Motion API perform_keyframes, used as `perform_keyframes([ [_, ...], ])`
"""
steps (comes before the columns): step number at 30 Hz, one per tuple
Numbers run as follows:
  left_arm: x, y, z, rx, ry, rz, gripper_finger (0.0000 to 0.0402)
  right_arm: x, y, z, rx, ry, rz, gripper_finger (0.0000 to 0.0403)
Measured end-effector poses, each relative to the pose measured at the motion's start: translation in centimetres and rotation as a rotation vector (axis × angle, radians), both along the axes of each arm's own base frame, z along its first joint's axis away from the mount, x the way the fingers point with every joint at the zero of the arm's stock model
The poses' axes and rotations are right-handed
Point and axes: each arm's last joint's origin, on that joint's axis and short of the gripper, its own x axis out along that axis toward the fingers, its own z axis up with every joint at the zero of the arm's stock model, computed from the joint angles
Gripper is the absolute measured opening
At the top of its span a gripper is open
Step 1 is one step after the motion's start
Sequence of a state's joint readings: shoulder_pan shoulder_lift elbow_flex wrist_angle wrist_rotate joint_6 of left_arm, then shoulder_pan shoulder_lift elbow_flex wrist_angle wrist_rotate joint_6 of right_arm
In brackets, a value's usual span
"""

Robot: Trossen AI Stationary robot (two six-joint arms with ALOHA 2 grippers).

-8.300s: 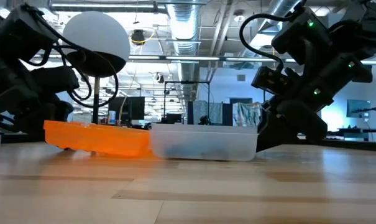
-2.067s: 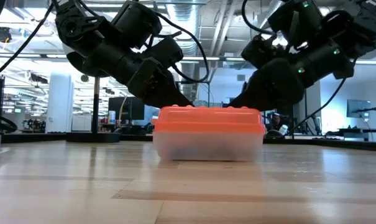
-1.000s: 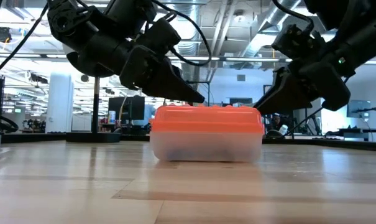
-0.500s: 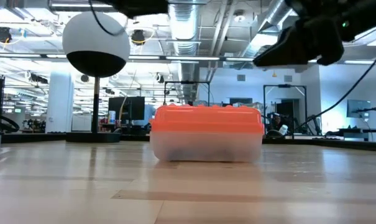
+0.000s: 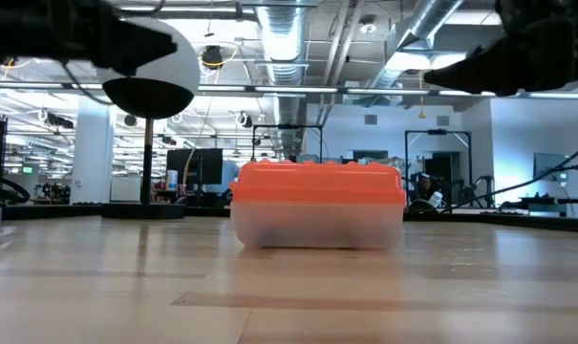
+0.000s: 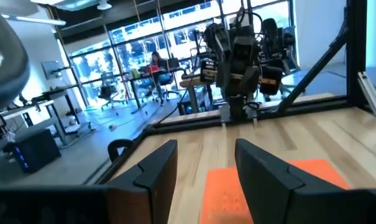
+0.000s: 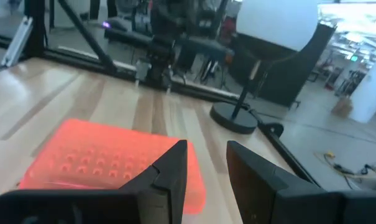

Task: Pick & place school supplies into a supply box
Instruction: Return to Home Position

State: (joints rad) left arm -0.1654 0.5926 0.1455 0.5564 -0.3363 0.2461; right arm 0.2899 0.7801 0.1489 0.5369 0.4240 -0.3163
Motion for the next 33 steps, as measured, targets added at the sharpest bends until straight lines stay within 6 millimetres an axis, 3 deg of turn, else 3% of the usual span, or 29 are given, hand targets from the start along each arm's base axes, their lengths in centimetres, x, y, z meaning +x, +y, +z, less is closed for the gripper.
perform_keyframes([
  [6, -1.7, 0.3, -2.4, -0.013, -0.073, 0.004, 0.0157, -1.5, -1.1, -1.0, 0.034, -0.070, 0.024, 0.0107],
  [16, -2.1, 1.1, -2.3, -0.024, -0.085, 0.068, 0.0157, -2.4, -3.5, -1.7, 0.094, -0.102, 0.103, 0.0107],
  [21, -2.4, 2.1, -2.1, -0.007, -0.101, 0.018, 0.0157, -2.5, -4.3, -1.9, 0.107, -0.084, 0.139, 0.0107],
  [28, -2.4, 2.5, -3.2, -0.046, 0.007, 0.007, 0.0157, -2.5, -4.5, -2.4, 0.078, -0.023, 0.151, 0.0107],
  [33, -2.7, 2.3, -2.8, -0.034, -0.030, -0.010, 0.0157, -3.1, -5.0, -1.8, 0.061, -0.082, 0.106, 0.0107],
])
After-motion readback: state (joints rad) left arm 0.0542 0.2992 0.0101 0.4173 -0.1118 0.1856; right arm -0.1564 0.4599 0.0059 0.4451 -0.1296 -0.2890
